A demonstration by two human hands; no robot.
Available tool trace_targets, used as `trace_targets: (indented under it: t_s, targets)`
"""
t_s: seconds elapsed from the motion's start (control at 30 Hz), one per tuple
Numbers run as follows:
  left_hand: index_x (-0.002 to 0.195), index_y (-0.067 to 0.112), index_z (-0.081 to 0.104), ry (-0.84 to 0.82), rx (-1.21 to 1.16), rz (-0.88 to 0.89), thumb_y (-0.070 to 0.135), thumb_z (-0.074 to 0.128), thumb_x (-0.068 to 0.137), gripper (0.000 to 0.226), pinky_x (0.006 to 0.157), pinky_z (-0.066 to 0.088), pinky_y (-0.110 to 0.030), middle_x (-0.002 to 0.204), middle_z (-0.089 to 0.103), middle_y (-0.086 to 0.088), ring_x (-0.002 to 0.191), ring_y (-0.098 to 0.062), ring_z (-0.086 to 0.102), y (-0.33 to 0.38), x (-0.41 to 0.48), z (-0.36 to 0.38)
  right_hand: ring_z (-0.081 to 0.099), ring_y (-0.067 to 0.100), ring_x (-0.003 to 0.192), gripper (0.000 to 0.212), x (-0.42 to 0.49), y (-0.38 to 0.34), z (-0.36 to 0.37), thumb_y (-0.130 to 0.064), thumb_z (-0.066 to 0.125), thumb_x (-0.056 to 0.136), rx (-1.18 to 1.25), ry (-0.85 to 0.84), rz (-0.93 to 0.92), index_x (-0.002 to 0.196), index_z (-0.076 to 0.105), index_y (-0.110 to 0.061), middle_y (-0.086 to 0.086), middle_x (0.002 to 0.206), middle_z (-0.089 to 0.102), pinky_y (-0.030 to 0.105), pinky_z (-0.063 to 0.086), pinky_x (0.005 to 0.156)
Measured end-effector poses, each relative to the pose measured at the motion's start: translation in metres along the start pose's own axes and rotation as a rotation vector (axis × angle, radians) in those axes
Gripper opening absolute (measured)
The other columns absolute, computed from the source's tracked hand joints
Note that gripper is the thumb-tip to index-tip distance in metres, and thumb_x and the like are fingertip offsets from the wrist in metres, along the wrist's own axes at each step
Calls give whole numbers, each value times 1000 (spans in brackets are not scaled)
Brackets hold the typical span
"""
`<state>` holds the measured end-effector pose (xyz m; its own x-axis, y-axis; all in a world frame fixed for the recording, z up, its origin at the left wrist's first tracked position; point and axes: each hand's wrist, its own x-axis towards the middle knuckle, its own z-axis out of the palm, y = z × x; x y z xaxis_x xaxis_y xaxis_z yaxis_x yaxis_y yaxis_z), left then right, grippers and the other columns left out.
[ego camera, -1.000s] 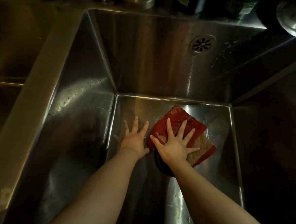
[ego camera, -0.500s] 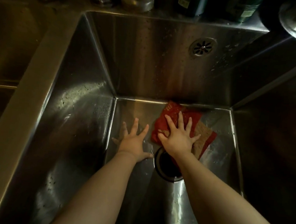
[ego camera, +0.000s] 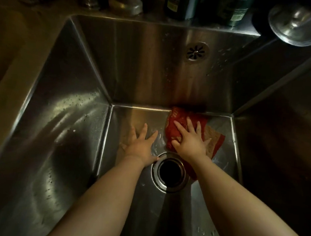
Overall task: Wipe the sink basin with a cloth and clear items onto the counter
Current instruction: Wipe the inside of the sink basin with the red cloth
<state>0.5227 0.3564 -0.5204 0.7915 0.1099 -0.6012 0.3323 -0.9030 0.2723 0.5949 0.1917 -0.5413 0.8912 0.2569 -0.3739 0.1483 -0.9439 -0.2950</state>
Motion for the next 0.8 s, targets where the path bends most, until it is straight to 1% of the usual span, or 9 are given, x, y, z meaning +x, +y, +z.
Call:
trace_targets:
  t_s: [0.1, 0.2, 0.3, 0.43, 0.57, 0.67, 0.8]
  targets:
    - [144, 51, -2, -20, 8, -10, 48, 67, 80, 94, 102, 10, -73, 153, -27, 13, 140, -34, -25, 0, -1, 4, -15, 23, 143, 71, 2, 10, -4, -51, 55, 82, 10, 20, 21, 140, 14, -55, -15, 157, -7, 73, 9, 104]
    - [143, 52, -2, -20, 27, -11, 50, 65, 81, 92, 101, 9, -74, 153, -28, 13, 140, -33, -25, 1, -4, 4, -13, 23, 143, 71, -2, 9, -2, -50, 56, 82, 23, 42, 39, 140, 16, -54, -14, 157, -4, 72, 7, 104]
    - [143, 51, -3, -14, 46, -14, 52, 63, 81, 91, 102, 10, -73, 153, -28, 13, 140, -33, -25, 1, -6, 5, -10, 23, 143, 70, -12, 9, -3, -48, 56, 83, 32, 41, 57, 141, 17, -52, -12, 157, -2, 71, 9, 105]
    - [144, 50, -3, 12, 59, 6, 52, 60, 84, 87, 103, 9, -72, 153, -27, 12, 140, -32, -26, -2, -9, 9, -10, 21, 144, 70, -38, 19, 3, -49, 55, 83, 26, 23, 80, 141, 15, -52, -14, 157, -6, 69, 10, 105]
    - [144, 51, -3, 16, 64, 2, 52, 60, 83, 88, 102, 9, -73, 153, -27, 12, 140, -32, -26, -3, -7, 11, -13, 22, 143, 70, -56, 25, 11, -52, 50, 84, -9, -12, 75, 142, 10, -53, -15, 156, -11, 70, 10, 105]
    - [143, 51, -4, 14, 65, -2, 51, 61, 83, 88, 102, 9, -73, 153, -27, 12, 139, -32, -26, -3, -6, 10, -14, 23, 143, 70, -47, 27, 8, -53, 50, 86, -14, -24, 75, 142, 8, -52, -14, 156, -12, 70, 11, 105]
    - [143, 51, -3, 11, 74, -8, 51, 61, 83, 88, 102, 10, -73, 154, -26, 11, 140, -33, -25, -2, -5, 10, -12, 27, 143, 69, -22, 24, -1, -50, 50, 87, 52, 8, 136, 143, 9, -51, -10, 157, -8, 73, 9, 102]
